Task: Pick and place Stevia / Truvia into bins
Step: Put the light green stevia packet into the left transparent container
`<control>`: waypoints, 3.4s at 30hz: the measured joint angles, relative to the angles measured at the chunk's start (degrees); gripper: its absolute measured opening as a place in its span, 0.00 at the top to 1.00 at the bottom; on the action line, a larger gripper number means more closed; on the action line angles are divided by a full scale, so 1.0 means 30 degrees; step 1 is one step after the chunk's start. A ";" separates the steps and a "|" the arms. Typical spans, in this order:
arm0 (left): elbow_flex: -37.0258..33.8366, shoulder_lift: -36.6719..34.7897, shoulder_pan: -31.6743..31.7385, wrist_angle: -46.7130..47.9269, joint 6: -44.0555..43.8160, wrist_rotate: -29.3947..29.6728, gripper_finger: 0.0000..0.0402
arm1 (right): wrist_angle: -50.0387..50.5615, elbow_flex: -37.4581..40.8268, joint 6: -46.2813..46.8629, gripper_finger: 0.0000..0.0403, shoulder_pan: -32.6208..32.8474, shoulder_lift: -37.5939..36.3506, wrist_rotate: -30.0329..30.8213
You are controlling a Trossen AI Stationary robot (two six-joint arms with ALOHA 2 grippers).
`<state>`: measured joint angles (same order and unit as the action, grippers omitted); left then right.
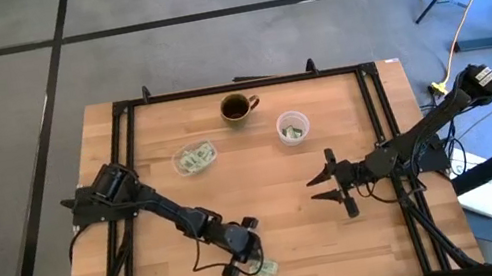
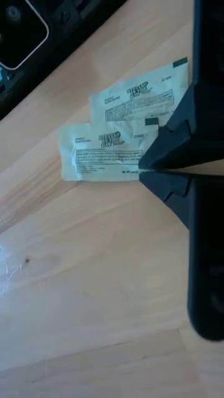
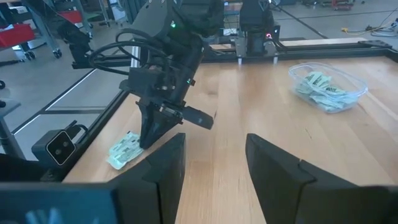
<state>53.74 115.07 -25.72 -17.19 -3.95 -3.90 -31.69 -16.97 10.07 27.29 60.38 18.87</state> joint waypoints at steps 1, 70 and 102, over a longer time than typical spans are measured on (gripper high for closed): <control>-0.0003 0.0000 0.0025 0.0000 0.0007 0.0044 0.98 | -0.0002 0.0000 0.0000 0.58 0.0000 0.0000 -0.0006; -0.0174 -0.7773 0.2247 1.8833 -0.7962 0.1383 0.84 | 0.0453 -0.0029 0.0080 0.58 0.0000 0.0000 0.0000; -0.0014 -0.5107 0.2057 1.7527 -0.5413 0.1355 0.96 | 0.0810 -0.0021 0.0118 0.58 0.0000 0.0000 0.0001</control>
<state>53.69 99.74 -19.55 35.39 -20.18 0.17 -29.26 -17.03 10.42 27.29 60.38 18.87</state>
